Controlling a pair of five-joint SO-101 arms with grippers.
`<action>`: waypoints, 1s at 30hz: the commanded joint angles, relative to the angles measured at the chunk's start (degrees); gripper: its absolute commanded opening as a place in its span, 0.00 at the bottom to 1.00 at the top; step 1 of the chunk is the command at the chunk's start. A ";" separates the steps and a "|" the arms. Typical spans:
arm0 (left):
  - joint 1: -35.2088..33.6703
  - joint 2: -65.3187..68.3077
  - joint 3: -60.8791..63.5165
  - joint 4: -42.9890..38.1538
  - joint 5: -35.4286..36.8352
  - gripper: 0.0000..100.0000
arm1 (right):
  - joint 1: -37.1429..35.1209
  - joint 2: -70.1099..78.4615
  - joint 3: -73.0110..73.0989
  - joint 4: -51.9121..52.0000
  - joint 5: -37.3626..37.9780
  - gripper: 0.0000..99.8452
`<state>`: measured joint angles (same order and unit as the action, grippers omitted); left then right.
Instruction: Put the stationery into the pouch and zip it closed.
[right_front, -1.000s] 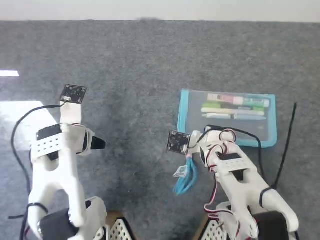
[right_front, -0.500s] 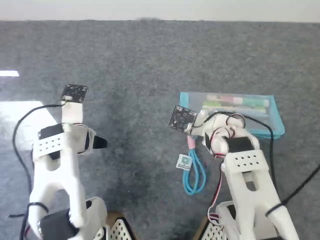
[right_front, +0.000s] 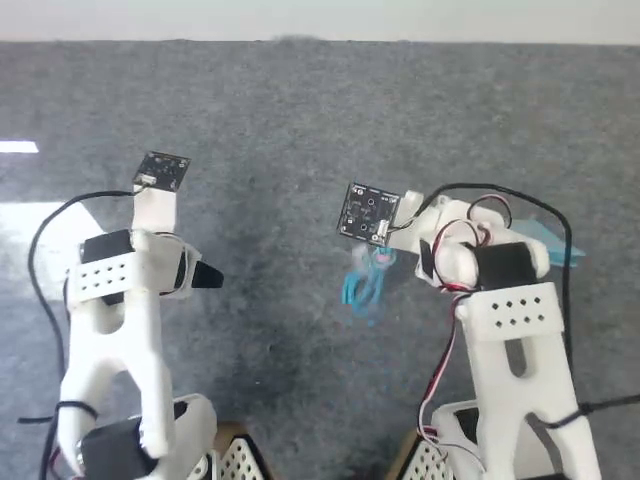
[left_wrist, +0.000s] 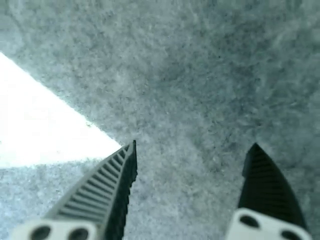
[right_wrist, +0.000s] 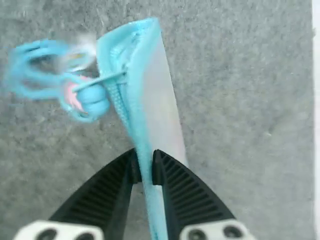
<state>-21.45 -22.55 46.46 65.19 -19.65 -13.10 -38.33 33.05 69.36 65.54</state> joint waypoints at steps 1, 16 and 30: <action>0.53 -2.64 -2.51 0.53 1.05 0.33 | -0.13 0.13 -4.92 -0.75 2.73 0.01; 0.62 -2.64 -2.51 0.35 1.85 0.33 | 2.42 39.69 -49.14 25.98 13.19 0.01; 0.62 -2.64 -2.51 0.26 1.76 0.33 | 7.16 69.76 -78.59 33.63 13.89 0.05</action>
<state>-21.27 -22.55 46.46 65.19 -18.77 -8.88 29.71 -44.84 100.31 78.73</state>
